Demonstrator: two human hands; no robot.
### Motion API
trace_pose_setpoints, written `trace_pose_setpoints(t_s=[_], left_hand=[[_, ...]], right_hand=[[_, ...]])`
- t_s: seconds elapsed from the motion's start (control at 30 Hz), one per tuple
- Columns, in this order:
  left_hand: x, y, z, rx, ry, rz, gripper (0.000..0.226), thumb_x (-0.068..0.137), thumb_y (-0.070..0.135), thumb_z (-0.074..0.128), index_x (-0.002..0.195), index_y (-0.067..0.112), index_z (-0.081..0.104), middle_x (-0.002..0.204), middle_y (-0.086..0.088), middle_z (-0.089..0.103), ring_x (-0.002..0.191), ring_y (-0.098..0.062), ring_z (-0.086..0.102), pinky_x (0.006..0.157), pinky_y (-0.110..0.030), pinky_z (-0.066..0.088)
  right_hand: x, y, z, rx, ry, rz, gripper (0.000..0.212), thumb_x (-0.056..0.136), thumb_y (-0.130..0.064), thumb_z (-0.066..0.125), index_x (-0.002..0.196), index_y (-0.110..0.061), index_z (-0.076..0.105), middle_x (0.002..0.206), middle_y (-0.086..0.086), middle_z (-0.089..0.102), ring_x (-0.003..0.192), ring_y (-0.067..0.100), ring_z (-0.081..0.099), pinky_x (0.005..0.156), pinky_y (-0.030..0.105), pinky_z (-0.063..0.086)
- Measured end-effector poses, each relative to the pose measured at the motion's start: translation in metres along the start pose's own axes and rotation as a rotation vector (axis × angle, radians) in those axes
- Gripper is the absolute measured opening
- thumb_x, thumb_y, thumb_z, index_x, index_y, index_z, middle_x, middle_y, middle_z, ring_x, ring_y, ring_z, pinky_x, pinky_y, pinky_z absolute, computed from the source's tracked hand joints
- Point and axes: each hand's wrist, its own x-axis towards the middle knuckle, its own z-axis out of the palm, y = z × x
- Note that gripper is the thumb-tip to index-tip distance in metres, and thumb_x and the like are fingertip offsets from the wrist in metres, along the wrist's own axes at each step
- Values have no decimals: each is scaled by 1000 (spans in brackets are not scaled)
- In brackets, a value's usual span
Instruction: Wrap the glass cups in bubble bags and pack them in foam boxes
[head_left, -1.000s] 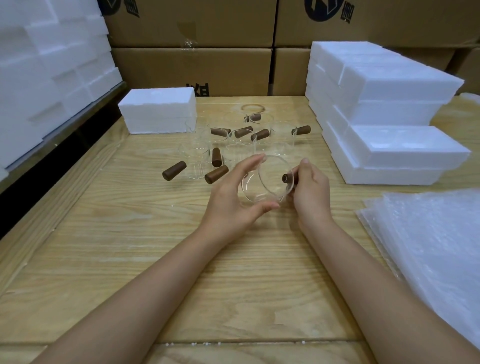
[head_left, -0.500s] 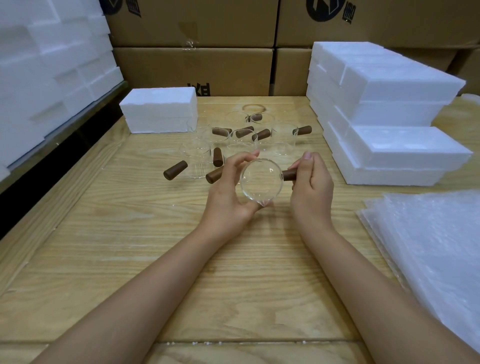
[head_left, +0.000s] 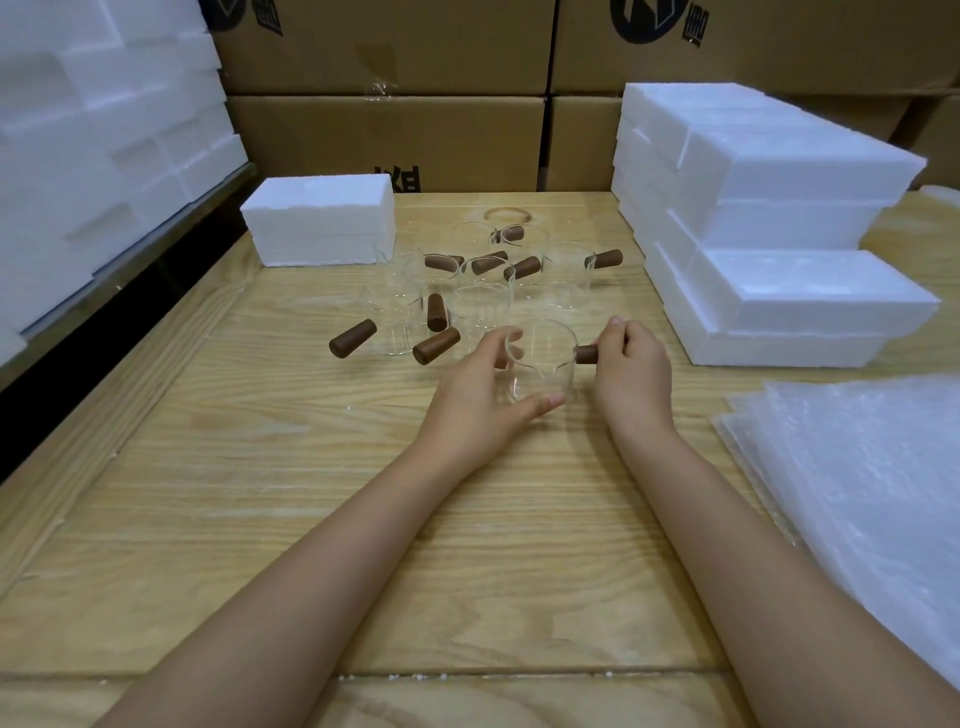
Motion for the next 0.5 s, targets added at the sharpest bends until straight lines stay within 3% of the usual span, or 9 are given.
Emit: trace_pose_setpoints(t_s=[0.1,0.17,0.3,0.43,0.5], left_hand=[[1,0,1,31,9,4,76,72,41,81,138,26,45,116,12,59,95,-3,54,84,-15,38],[2,0,1,69,3,6,77,73,41,81,139,23,44,118,9,60,95,-2,53,84,-14,37],[4,1,0,87,11,-14,78,70,40,83,137,23,47,119,5,61,81,16,51,76,1,33],[5,0,2,94,16,-34,83,70,41,82,141,23,42,122,2,61,102,-17,55,90,-23,41],[5,0,2,91,13,-37,86,69,41,83,142,24,40,124,3,59,102,-17,55,90,-24,41]], right_hand=[[0,0,-1,-119,-1,-33,39,101,-26,34,75,-2,48,77,14,63,71,30,51,58,35,37],[0,1,0,-269,23,-69,38,102,-26,32,73,-7,46,72,8,56,68,27,48,53,36,29],[2,3,5,-514,68,-125,41,103,-28,27,89,-4,57,88,9,58,73,23,44,61,32,28],[0,2,6,-573,72,-130,44,104,-31,25,102,-3,59,104,12,58,76,23,43,64,33,29],[-3,-2,1,-576,63,-131,44,103,-35,26,110,-5,57,114,12,53,85,28,51,66,33,30]])
